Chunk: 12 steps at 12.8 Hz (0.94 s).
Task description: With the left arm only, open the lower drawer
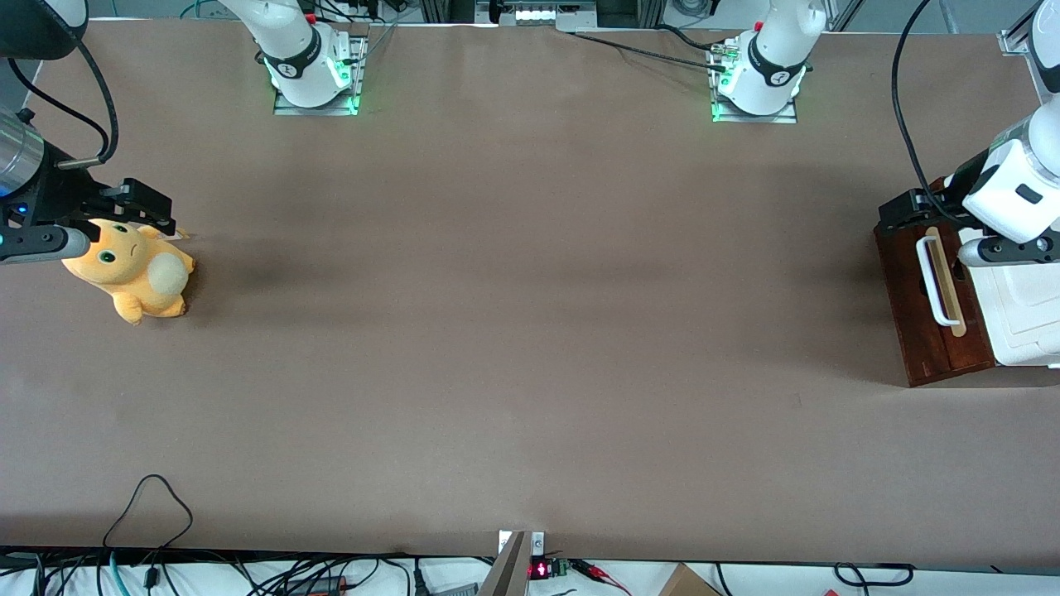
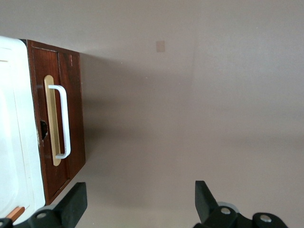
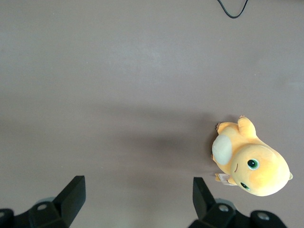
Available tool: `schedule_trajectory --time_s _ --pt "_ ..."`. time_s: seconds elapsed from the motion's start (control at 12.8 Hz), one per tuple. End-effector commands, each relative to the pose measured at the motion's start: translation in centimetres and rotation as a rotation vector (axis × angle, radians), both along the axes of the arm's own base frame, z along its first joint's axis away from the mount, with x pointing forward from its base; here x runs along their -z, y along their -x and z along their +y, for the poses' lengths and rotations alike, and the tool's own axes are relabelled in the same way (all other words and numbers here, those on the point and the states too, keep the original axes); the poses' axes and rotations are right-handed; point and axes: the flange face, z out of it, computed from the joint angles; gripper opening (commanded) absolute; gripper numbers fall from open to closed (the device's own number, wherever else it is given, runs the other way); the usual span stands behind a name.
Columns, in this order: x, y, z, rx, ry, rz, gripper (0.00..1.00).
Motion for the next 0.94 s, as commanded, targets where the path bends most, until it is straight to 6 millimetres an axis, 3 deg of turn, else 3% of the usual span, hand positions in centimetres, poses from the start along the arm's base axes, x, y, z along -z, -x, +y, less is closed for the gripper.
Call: schedule_trajectory --time_s 0.0,0.55,0.7,0.86 --pt "-0.4 -0.3 0.1 0.016 0.029 0.027 1.0" --pt "0.2 -0.3 0.9 0.036 0.068 0.041 1.0" --pt "0.8 -0.4 1.3 0.048 -0.079 0.058 0.95" --pt "1.3 -0.5 0.2 0.071 -0.194 0.075 0.95"
